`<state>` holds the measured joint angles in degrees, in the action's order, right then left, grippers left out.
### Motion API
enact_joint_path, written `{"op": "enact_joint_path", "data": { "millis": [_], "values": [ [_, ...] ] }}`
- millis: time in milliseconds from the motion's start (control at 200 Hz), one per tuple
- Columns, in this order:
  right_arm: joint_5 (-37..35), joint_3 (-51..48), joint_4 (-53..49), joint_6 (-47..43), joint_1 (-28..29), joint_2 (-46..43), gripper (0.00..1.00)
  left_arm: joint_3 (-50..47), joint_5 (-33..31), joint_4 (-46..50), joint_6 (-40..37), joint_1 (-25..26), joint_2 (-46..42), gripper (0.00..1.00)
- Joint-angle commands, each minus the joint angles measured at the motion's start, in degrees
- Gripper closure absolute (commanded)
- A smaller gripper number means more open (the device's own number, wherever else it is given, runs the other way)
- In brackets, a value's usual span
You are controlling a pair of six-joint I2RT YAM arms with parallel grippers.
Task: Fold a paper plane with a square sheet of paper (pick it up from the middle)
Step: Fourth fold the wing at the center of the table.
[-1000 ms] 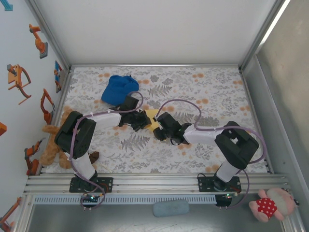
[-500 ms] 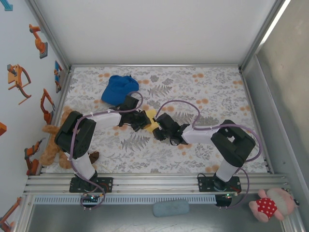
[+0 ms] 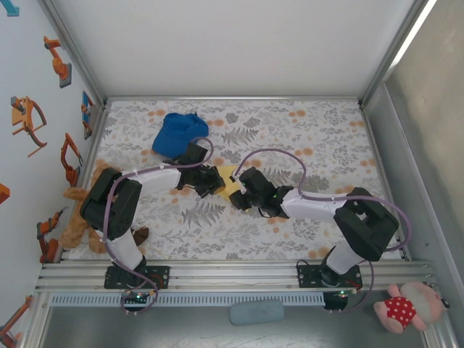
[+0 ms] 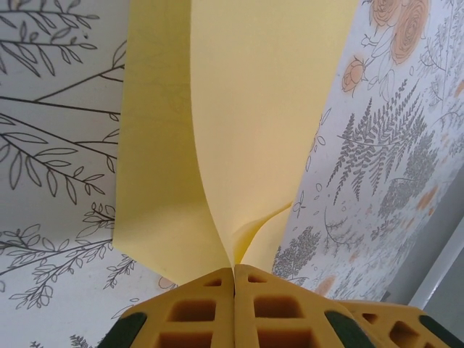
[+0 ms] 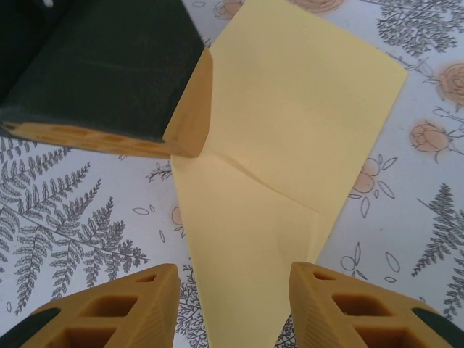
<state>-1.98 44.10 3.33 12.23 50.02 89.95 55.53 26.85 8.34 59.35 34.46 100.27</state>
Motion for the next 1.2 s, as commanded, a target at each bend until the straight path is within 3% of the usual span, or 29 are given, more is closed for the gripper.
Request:
{"op": "enact_joint_path", "data": {
  "millis": [0,436,941,1197],
  "values": [
    [2.1,0.7,0.5,-2.6,0.3,1.9,0.56,1.6,0.6,2.0,0.7,-0.4,-2.0,0.92],
    [-0.8,1.5,4.5,-4.5,0.3,7.0,0.57,2.2,1.6,2.6,1.8,-0.9,-1.8,0.92],
    [-1.7,1.3,5.7,-4.2,0.3,6.8,0.66,1.9,2.2,2.4,2.0,-1.1,-1.3,0.90],
    [-1.7,0.4,6.5,-3.9,0.3,7.5,0.76,1.6,1.6,2.9,2.0,-1.5,-2.6,0.86]
  ]
}}
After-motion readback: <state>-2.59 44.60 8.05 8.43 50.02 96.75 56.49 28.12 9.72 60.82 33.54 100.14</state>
